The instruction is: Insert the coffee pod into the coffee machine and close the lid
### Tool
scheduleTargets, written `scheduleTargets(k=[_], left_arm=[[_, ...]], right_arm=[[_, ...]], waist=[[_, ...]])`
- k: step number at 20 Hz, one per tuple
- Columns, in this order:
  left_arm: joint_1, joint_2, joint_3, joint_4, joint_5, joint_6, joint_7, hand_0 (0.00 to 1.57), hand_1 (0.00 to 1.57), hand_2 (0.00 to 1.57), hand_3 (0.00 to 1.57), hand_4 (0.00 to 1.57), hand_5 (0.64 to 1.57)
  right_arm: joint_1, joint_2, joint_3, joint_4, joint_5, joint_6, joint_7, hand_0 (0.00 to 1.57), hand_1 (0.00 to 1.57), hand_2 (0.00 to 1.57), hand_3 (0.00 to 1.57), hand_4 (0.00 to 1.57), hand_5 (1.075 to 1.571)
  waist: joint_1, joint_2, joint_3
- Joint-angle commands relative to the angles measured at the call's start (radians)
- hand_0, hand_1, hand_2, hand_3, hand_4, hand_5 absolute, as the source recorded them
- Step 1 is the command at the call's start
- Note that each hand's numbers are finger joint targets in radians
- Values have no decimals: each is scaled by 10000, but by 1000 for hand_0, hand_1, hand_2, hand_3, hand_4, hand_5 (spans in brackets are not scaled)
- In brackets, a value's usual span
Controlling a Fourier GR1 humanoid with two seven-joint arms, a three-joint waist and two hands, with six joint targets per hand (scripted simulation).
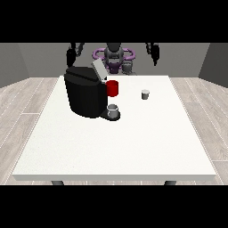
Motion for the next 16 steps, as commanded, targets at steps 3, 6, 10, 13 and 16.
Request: scheduleTargets(k=[3,6,10,13,16], left_arm=[[-47,1142,-295,57,-680,-1044,-441,0,0,0,0,0,1571],[-215,1688,-1000,137,-1685,-1390,-434,0,0,0,0,0,1571],[-1125,3028,-151,1182,-2073,-1783,21,0,0,0,0,0,1571],[-2028,3332,463,2678,-2112,-1788,-850,0,0,0,0,0,1571],[-2584,3501,-2,2897,-2730,-2082,-43,0,0,0,0,0,1571]], right_arm=[[-56,-169,-257,724,-157,424,-1063,0,0,0,0,0,1571],[-345,324,501,419,457,-65,-448,0,0,0,0,0,1571],[-597,90,558,-157,1657,-1044,-589,0,0,0,0,0,1571],[-869,382,1276,-535,2318,-1289,-545,0,0,0,0,0,1571],[-1476,136,765,-441,1913,-1077,21,0,0,0,0,0,1571]], waist=[[223,483,-156],[96,409,-158],[-861,954,-164],[-1410,1845,-173],[-1469,1768,-165]])
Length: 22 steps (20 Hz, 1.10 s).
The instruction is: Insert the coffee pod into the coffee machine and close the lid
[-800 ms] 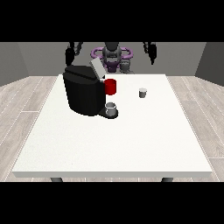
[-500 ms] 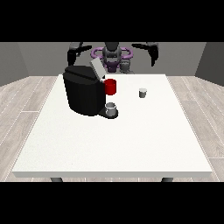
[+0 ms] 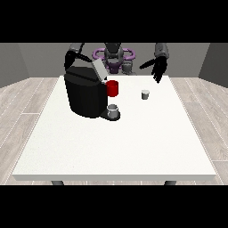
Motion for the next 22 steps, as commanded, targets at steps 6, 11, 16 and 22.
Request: scheduleTargets(k=[6,11,16,22], left_arm=[[-1569,932,417,3047,-1063,-338,-809,0,0,0,0,0,1571],[-2046,348,-442,3312,-2211,69,-650,0,0,0,0,0,1571],[-2830,-87,-413,3930,-2824,996,-1078,488,488,724,486,0,1571],[-3156,-146,-711,4884,-4211,2478,-1741,1071,1071,1107,914,448,1571]], right_arm=[[-326,443,500,-483,59,30,74,0,0,0,0,0,1571],[-1116,210,-85,674,439,-368,226,0,0,0,0,0,1571],[-1585,515,-299,1314,-64,-322,250,0,0,0,0,0,1571],[-1698,497,43,1373,154,-461,194,0,0,0,0,0,1571]], waist=[[-723,1004,-6],[-130,1141,-2],[8,1558,0],[-252,1750,-5]])
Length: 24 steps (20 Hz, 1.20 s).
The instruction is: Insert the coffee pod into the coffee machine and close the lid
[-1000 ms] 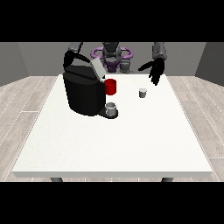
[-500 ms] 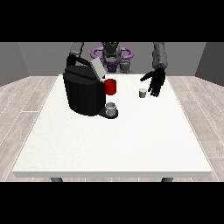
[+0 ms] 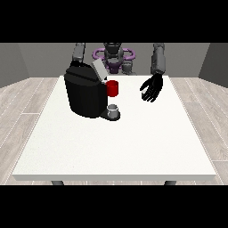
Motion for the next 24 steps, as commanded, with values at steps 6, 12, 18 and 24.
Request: scheduleTargets(k=[6,12,18,24], left_arm=[[-786,18,-893,832,-1802,39,302,757,757,950,811,339,1571],[-1052,50,-1300,1464,-2494,-890,452,748,748,941,809,373,1571],[-977,45,-874,2351,-2882,-196,-612,909,909,1050,956,411,1571],[-1861,-668,-272,2067,-2289,-279,-727,1369,1369,1368,1298,482,1571]], right_arm=[[-471,-99,-183,1292,-24,111,-386,0,0,0,0,0,1571],[-740,131,-199,1685,-215,110,-502,0,0,0,0,0,1571],[-237,-213,-779,2194,-629,516,-1219,0,0,0,0,0,1571],[-482,-202,-888,2579,-735,560,-1085,0,0,0,0,0,1571]], waist=[[81,-4,4],[231,-342,4],[193,-443,2],[199,-470,3]])
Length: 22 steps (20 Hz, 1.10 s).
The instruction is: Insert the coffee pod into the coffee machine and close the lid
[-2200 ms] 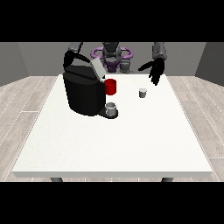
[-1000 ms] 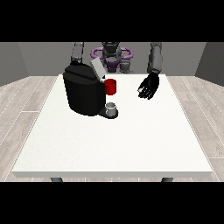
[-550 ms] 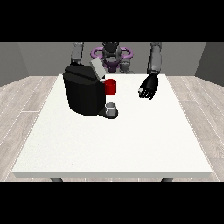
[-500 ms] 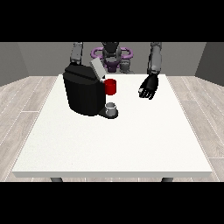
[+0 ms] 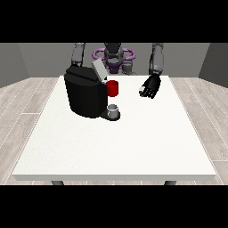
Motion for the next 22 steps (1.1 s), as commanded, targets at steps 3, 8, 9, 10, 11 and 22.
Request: scheduleTargets(k=[3,8,9,10,11,22], left_arm=[[-484,-786,367,-286,749,-810,-213,1451,1451,1437,1359,521,1571],[-1273,-77,649,-605,926,-2537,-21,1403,1403,1395,1319,502,1571],[-1186,-349,575,-692,868,-2557,146,1375,1375,1381,1327,490,1571],[-1607,-248,780,-415,913,-2650,522,1371,1371,1379,1325,504,1571],[-1276,-352,368,-996,808,-3132,243,1402,1402,1390,1329,542,1571],[-3541,-90,1379,-907,1052,-3861,1035,1340,1340,1372,1351,562,1571]], right_arm=[[-27,227,255,470,860,-1018,615,0,0,0,0,0,1571],[201,-226,-60,1288,796,-693,-141,0,0,0,0,0,1571],[167,-362,-258,1302,552,-475,-38,0,0,0,0,0,1571],[181,118,384,826,983,-759,674,0,0,0,0,0,1571],[225,73,32,1492,821,-846,324,0,0,0,0,0,1571],[-268,194,354,1202,867,-519,-243,0,0,0,0,0,1571]], waist=[[345,-639,-5],[395,-944,1],[325,-1081,0],[-61,-1291,-3],[640,-1529,1],[-528,-859,0]])
